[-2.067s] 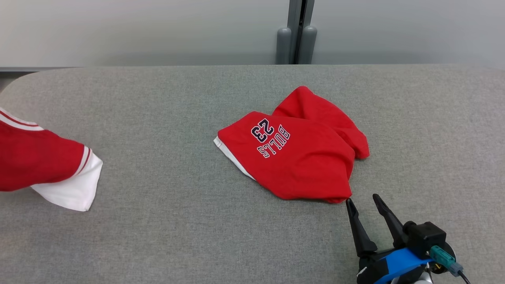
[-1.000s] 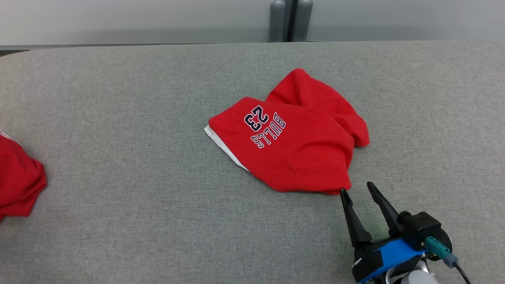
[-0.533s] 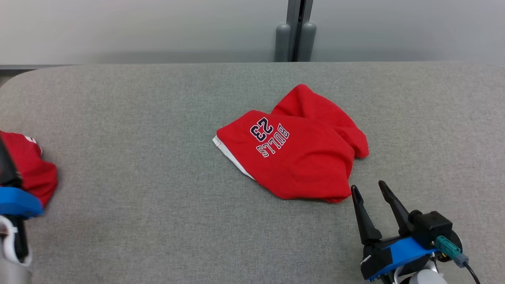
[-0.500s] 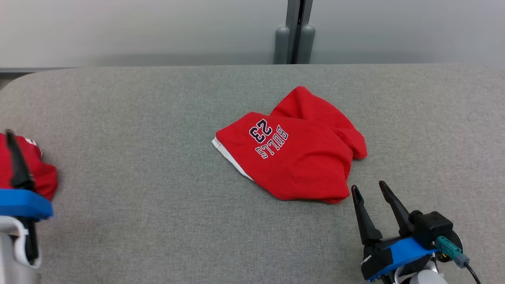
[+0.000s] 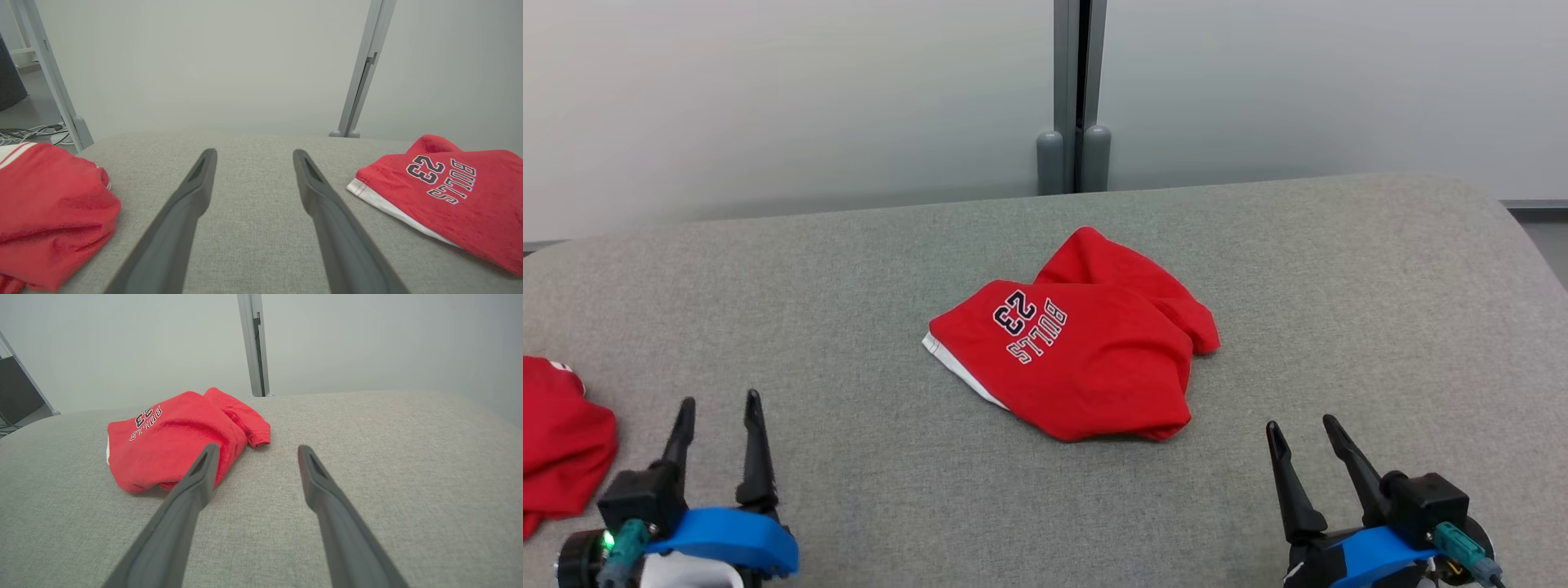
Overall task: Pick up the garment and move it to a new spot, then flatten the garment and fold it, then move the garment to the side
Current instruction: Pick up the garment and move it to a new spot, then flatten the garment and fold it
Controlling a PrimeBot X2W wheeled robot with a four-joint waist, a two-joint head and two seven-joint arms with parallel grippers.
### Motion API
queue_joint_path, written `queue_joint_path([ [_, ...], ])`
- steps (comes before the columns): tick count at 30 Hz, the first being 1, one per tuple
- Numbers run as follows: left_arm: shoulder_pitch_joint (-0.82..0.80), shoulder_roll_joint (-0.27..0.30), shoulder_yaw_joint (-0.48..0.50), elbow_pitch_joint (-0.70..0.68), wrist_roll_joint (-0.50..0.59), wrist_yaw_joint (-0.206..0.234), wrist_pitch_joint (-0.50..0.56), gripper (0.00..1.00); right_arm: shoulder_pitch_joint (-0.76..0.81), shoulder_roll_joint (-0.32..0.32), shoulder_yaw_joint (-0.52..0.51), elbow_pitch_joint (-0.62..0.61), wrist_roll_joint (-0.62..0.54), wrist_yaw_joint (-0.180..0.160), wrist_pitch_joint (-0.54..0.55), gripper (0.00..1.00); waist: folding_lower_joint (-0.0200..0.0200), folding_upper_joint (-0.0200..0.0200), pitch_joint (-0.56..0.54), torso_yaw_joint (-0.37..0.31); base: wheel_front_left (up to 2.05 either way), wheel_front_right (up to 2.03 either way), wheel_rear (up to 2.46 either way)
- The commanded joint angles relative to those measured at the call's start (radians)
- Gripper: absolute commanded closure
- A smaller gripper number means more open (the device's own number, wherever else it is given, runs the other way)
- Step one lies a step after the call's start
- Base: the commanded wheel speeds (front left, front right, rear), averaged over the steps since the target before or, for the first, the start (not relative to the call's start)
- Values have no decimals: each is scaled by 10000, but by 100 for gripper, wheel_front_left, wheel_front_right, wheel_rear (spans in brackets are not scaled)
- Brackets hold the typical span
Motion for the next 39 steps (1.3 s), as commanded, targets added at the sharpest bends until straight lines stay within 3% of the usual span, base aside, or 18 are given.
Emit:
queue_joint_path([
  [1, 458, -135, -105, -172, 143, -10, -23, 0, 221, -41, -8, 75, -89, 4, -4, 0, 1, 0, -213, -105, 0, 0, 0],
  [9, 1624, -613, 97, -332, 243, -10, -24, 0, 443, -43, -68, 202, -130, 4, -3, 0, 1, 0, -461, -109, 0, 0, 0],
  [18, 1657, -757, -495, -301, 289, -11, -24, 0, 372, -41, 27, 152, -117, 4, -3, 0, 1, 0, -283, 8, 0, 0, 0],
  [24, 628, -172, -1647, -318, -350, -11, -24, 0, -71, -41, 302, -198, -88, 4, -3, 0, 1, 0, 751, -307, 0, 0, 0],
  [39, -2376, 2356, -3989, 107, -2370, -9, -24, 0, -510, -40, 934, -1188, 299, 3, -3, 0, 1, 0, 3029, -1850, 0, 0, 0],
])
